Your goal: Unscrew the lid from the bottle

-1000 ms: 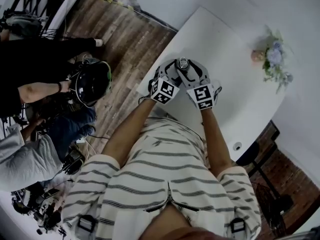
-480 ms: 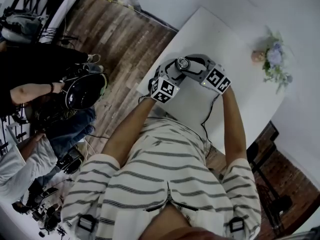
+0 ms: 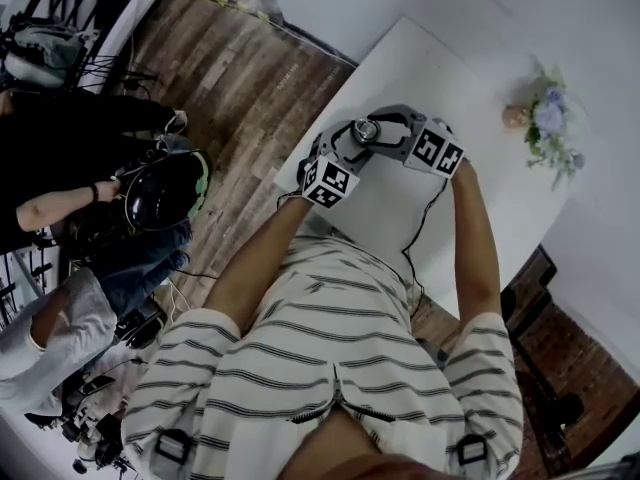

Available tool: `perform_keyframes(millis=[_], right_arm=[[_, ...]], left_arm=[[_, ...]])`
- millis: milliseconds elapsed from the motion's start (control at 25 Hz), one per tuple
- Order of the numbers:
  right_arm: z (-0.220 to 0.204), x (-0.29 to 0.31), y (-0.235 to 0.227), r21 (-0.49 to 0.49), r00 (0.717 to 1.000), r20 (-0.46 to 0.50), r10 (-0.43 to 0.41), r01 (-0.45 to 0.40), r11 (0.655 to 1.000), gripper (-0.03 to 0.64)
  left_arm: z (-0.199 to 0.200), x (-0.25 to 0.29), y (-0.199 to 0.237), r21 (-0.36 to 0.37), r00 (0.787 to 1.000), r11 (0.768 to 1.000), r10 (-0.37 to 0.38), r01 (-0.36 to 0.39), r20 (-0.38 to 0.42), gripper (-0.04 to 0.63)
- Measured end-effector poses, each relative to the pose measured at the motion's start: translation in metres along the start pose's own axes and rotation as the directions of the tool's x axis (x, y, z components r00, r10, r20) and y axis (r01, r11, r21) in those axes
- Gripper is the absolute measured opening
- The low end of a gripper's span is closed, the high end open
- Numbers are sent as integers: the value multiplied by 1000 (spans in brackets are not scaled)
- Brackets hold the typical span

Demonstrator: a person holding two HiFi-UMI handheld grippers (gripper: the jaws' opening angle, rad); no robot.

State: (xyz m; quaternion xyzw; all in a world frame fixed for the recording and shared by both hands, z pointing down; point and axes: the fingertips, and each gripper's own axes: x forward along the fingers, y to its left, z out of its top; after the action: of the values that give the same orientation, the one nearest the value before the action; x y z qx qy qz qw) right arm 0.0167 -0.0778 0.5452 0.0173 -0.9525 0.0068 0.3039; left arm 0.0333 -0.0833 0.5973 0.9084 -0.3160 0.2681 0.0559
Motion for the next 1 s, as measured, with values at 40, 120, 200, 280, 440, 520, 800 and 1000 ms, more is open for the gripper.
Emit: perform_keyframes(millis=[40,120,200,280,440,520,800,1000], right_arm=[[0,0,0,2,1000,1,-3,3,1000,238],[0,1,-1,15,1000,5,-17,17,1000,239],[0,1,-2,45,999,14,-50,50,998,242],[2,-1,-3,81,993,38,-109,105,991,265],[6,-10,-3,136,961,81,-266,253,958,319],[5,-15,-6,185,924,95,-369,348,919,313],[1,-9,-4,394,781,70,-620,549,737,305],[1,-5,-9,440,691,5,-723,647,622,289]], left_arm=[[0,0,0,0,1000,1000,0,0,0,299],[0,0,1,1,1000,1000,0,0,1,299],[-1,1,1,0,1000,1000,1,-1,1,299],[-2,2,1,-1,1000,1000,2,-2,0,299],[-2,2,1,-1,1000,1000,2,-2,1,299],[-2,3,1,-1,1000,1000,4,-4,0,299],[-2,1,2,-1,1000,1000,4,-4,-1,299],[-1,0,1,-2,1000,1000,5,-5,-1,299]])
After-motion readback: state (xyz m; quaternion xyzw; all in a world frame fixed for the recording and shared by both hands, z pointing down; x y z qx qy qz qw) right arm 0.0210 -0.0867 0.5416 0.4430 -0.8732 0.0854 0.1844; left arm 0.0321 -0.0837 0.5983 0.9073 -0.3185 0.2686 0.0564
